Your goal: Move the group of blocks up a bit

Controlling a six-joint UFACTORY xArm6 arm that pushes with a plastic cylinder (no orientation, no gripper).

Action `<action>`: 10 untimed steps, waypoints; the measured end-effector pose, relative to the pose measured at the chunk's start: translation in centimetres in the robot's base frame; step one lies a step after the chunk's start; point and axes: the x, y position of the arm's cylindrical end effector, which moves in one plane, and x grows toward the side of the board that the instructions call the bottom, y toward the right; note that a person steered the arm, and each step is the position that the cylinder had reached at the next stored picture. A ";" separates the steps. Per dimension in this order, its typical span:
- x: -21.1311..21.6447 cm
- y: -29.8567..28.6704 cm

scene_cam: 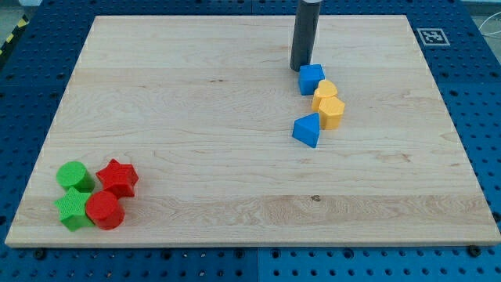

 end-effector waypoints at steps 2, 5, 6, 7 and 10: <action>3.2 -0.1; 3.1 -12.6; 4.9 -21.2; 8.0 -30.5; 10.9 -38.3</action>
